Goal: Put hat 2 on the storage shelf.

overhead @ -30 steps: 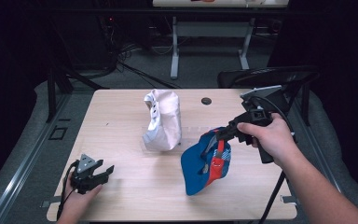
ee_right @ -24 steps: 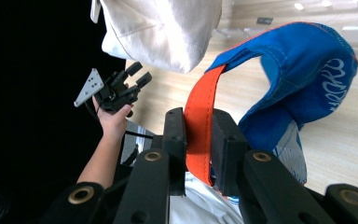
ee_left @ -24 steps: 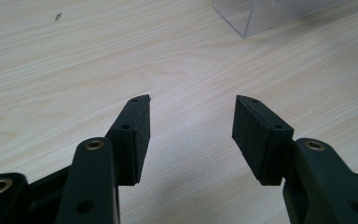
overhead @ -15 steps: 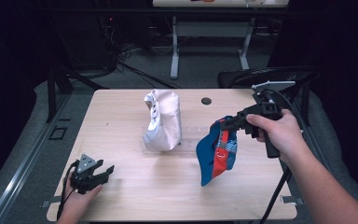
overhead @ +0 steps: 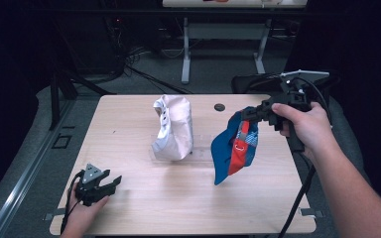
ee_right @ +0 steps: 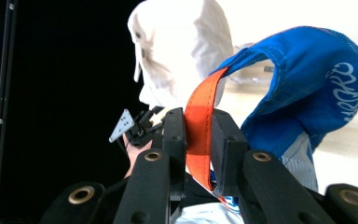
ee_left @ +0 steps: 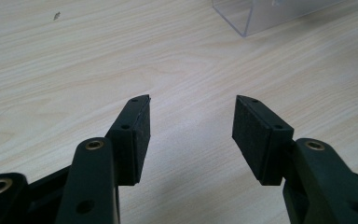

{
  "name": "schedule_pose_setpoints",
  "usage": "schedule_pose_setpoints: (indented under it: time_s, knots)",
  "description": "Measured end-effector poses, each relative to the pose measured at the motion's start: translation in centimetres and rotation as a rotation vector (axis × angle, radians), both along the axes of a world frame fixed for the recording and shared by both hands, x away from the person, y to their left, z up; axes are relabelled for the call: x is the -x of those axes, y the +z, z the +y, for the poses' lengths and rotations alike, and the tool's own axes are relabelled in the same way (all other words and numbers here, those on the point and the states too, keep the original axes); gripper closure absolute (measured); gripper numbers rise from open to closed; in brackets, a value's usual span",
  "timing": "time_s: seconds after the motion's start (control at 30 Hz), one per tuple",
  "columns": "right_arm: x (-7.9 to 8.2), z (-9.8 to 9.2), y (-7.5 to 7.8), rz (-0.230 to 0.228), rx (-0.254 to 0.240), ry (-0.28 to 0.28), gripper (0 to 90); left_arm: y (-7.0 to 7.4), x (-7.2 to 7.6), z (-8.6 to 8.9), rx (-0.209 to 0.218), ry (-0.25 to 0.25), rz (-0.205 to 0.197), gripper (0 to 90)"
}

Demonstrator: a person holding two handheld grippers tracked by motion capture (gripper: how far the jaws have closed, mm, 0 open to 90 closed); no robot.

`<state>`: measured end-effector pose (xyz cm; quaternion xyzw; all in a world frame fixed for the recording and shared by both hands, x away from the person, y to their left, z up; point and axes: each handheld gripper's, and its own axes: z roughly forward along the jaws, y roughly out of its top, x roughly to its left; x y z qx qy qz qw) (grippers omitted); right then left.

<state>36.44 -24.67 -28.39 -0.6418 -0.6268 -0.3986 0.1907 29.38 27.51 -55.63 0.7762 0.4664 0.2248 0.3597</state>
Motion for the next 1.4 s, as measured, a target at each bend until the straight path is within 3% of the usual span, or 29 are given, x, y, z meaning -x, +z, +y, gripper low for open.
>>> schedule_pose_setpoints:
  time_s: [0.33,0.87,1.4]
  knots:
    - [-1.9,0.6,1.7,-0.028,0.011,-0.031,77.6,0.0,0.0,0.0,0.001,0.0,0.0,47.1]
    - [-5.4,2.4,2.8,-0.048,0.029,-0.038,77.6,0.0,-0.1,0.1,-0.001,-0.006,-0.002,47.1]
    - [-7.9,1.3,1.2,-0.029,0.07,-0.048,77.6,-0.2,-0.3,0.2,0.0,0.001,0.004,47.1]
